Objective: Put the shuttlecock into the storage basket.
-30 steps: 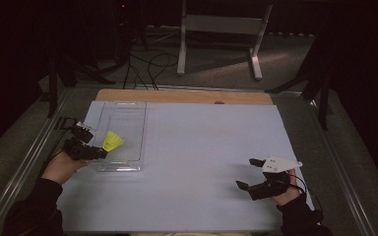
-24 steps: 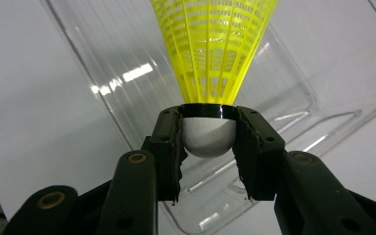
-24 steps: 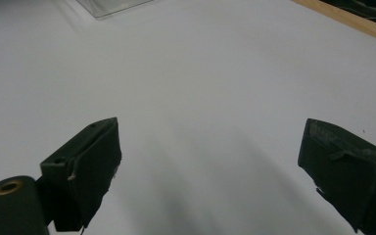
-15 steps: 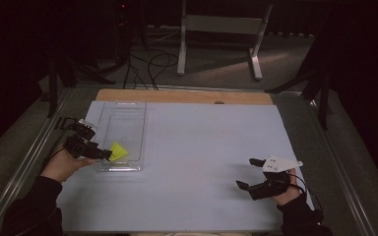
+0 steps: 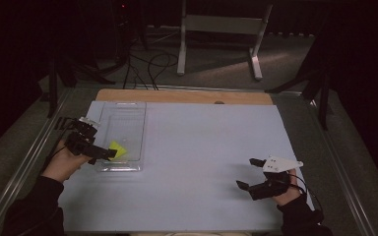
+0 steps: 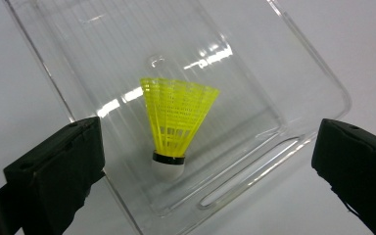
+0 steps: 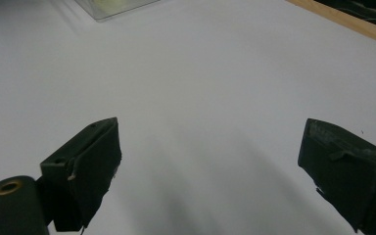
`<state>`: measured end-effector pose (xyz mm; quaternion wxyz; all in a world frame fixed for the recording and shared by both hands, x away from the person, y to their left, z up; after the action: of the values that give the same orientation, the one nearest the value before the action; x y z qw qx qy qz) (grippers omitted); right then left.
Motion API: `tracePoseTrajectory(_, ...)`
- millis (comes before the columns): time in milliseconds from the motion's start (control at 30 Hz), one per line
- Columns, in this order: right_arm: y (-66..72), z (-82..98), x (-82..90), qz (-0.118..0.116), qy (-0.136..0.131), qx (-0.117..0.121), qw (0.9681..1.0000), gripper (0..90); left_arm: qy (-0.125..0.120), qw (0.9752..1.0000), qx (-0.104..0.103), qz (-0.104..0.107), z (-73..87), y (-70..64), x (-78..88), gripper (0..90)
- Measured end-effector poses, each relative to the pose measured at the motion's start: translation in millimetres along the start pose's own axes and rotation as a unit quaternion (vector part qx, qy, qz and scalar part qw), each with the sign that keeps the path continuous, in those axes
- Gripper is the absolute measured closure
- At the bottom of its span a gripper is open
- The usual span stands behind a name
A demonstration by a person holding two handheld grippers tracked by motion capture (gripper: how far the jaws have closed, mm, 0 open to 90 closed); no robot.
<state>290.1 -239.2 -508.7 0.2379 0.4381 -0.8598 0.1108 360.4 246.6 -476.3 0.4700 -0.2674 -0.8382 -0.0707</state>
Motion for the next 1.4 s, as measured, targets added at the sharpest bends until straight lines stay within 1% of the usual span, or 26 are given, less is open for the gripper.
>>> tracePoseTrajectory(33, -0.1, 0.2, -0.1, 0.0, 0.0, 0.0, 1.0, 8.7, -0.001, 1.0, -0.003, 0.006, -0.9, -1.0, 0.7, 0.1)
tracePoseTrajectory(100, 0.0, 0.7, -0.4, -0.001, 0.001, -0.002, 1.0, 8.7, -0.004, 0.9999, -0.01, 0.002, -3.3, -2.1, 1.6, 0.0)
tracePoseTrajectory(167, 0.0, 1.0, -0.6, -0.001, 0.002, -0.002, 1.0, 8.7, -0.006, 0.9999, -0.014, 0.004, -4.6, -3.0, 1.7, 0.0)
tracePoseTrajectory(200, -0.1, 1.2, -1.0, -0.001, 0.002, -0.002, 1.0, 8.7, -0.012, 0.9997, -0.019, 0.007, -7.4, -5.4, 2.2, 0.0)
tracePoseTrajectory(267, -0.2, 1.5, -1.8, -0.002, 0.002, -0.002, 1.0, 8.7, -0.015, 0.9996, -0.025, 0.003, -10.5, -7.9, 2.0, 0.0)
tracePoseTrajectory(300, -0.1, 1.4, -1.8, -0.003, 0.0, -0.003, 1.0, 8.7, -0.015, 0.9994, -0.029, 0.01, -11.6, -9.8, 2.2, 0.0)
tracePoseTrajectory(367, -0.2, 1.4, -1.8, -0.003, 0.0, -0.003, 1.0, 8.7, -0.016, 0.9994, -0.029, 0.01, -12.8, -11.1, 2.0, 0.0)
tracePoseTrajectory(400, -0.3, 1.5, -1.8, -0.003, 0.0, -0.002, 1.0, 8.7, -0.018, 0.9992, -0.034, 0.014, -15.0, -13.2, 1.9, 0.0)
tracePoseTrajectory(433, -0.5, 1.3, -1.7, -0.003, -0.001, -0.002, 1.0, 8.7, -0.022, 0.9991, -0.035, 0.01, -16.4, -13.7, 1.7, 0.0)
tracePoseTrajectory(467, -0.5, 1.2, -1.6, -0.003, -0.002, -0.003, 1.0, 8.7, -0.029, 0.9987, -0.039, 0.014, -18.3, -15.1, 2.0, 0.0)
tracePoseTrajectory(500, -0.3, 1.1, -1.7, -0.005, -0.002, -0.003, 1.0, 8.7, -0.031, 0.9986, -0.039, 0.018, -19.2, -16.1, 1.9, 0.0)
tracePoseTrajectory(533, -0.3, 1.1, -1.8, -0.005, -0.003, -0.002, 1.0, 8.7, -0.032, 0.9985, -0.04, 0.017, -20.5, -17.0, 1.8, 0.0)
tracePoseTrajectory(600, -0.2, 0.8, -1.9, -0.008, -0.006, -0.002, 1.0, 8.7, -0.037, 0.9979, -0.049, 0.02, -23.0, -20.7, 1.6, 0.0)
tracePoseTrajectory(700, 0.1, 1.1, -2.2, -0.013, -0.005, -0.002, 0.9999, 8.7, -0.038, 0.9974, -0.055, 0.028, -26.9, -27.7, 0.2, 0.0)
tracePoseTrajectory(833, 0.1, 1.7, -2.7, -0.013, -0.003, -0.002, 0.9999, 8.8, -0.04, 0.9965, -0.063, 0.037, -33.2, -37.0, -2.4, 0.0)
tracePoseTrajectory(900, 0.3, 1.7, -2.7, -0.015, -0.004, -0.003, 0.9999, 9.3, -0.043, 0.9958, -0.068, 0.044, -36.9, -41.6, -3.2, 0.0)
tracePoseTrajectory(1033, 0.3, 2.7, -3.4, -0.017, -0.002, -0.003, 0.9999, 9.8, -0.05, 0.9931, -0.085, 0.064, -43.6, -55.4, -5.8, 0.0)
tracePoseTrajectory(1100, -0.1, 2.7, -3.6, -0.017, -0.002, 0.0, 0.9999, 9.8, -0.052, 0.9921, -0.094, 0.065, -47.0, -61.3, -7.2, 0.0)
tracePoseTrajectory(1233, -0.1, 1.9, -2.8, -0.016, -0.004, 0.0, 0.9999, 9.8, -0.061, 0.9895, -0.105, 0.078, -53.7, -73.6, -8.3, 0.0)
tracePoseTrajectory(1300, -1.2, 2.9, -3.1, -0.015, 0.001, -0.001, 0.9999, 9.8, -0.064, 0.988, -0.111, 0.085, -56.4, -79.5, -9.0, 0.0)
tracePoseTrajectory(1333, -1.0, 3.2, -3.3, -0.019, 0.002, -0.003, 0.9998, 9.8, -0.065, 0.9876, -0.116, 0.084, -57.9, -82.7, -9.7, 0.0)
tracePoseTrajectory(1400, -1.0, 3.7, -3.6, -0.018, 0.004, -0.002, 0.9998, 9.7, -0.065, 0.9864, -0.121, 0.09, -59.8, -87.2, -10.0, 0.0)
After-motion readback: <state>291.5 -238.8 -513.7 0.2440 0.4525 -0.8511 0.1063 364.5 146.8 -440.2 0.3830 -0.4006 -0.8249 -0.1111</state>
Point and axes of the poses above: each handheld gripper's, and its own axes: x roughly backward along the jaws, z roughly out of its underside, y roughly to its left, the point moved 6 cm from there along -x, roughly forward along the jaws, and after that the axes turned 4 degrees about -y, right-handed, at the moved point
